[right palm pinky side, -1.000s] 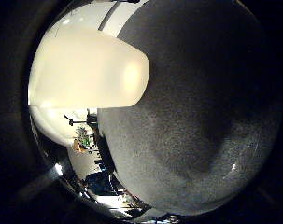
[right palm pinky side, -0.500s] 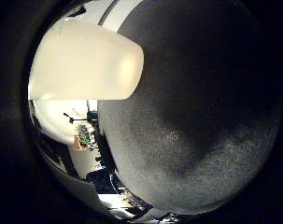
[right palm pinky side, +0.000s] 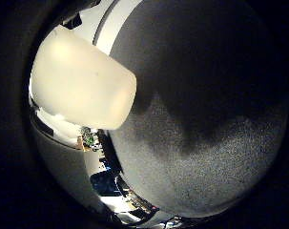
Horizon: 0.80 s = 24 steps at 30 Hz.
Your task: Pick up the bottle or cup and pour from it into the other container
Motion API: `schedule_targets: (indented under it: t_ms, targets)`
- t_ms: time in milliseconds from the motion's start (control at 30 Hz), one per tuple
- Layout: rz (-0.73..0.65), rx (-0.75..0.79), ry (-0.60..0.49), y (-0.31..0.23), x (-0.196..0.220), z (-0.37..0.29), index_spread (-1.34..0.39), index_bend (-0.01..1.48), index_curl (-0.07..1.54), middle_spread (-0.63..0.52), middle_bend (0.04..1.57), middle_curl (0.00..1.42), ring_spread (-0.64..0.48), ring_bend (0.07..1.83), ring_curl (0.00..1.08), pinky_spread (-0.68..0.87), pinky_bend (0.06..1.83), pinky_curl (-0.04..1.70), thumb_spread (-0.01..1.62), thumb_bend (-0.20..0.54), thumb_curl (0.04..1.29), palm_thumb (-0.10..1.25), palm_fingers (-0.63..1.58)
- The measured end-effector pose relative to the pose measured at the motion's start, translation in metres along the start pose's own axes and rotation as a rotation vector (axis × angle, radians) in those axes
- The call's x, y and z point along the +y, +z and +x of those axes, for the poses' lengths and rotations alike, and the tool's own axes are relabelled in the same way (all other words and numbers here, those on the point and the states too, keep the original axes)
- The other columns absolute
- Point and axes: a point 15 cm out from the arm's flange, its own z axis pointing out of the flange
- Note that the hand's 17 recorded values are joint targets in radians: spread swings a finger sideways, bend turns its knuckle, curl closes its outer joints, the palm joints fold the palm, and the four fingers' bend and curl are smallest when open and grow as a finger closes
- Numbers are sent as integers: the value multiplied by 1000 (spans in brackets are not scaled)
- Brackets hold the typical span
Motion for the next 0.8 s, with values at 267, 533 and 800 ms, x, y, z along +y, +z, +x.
schedule_targets:
  t_ms: [267, 533, 800]
  targets:
    - [-16, -15, 3, 2, 3, -5, -381, 462, 663, -171, 1032, 592, -191, 1159, 471, -479, 1116, 312, 928, -27, 478, 717, 1198]
    - [-23, -22, -11, 0, 5, -16, -392, 491, 761, -168, 1075, 597, -202, 1199, 499, -440, 1151, 384, 907, -29, 498, 726, 1188]
    - [-40, -34, -32, -2, 8, -32, -412, 478, 828, -173, 1101, 608, -207, 1224, 516, -420, 1163, 439, 860, -29, 532, 756, 1171]
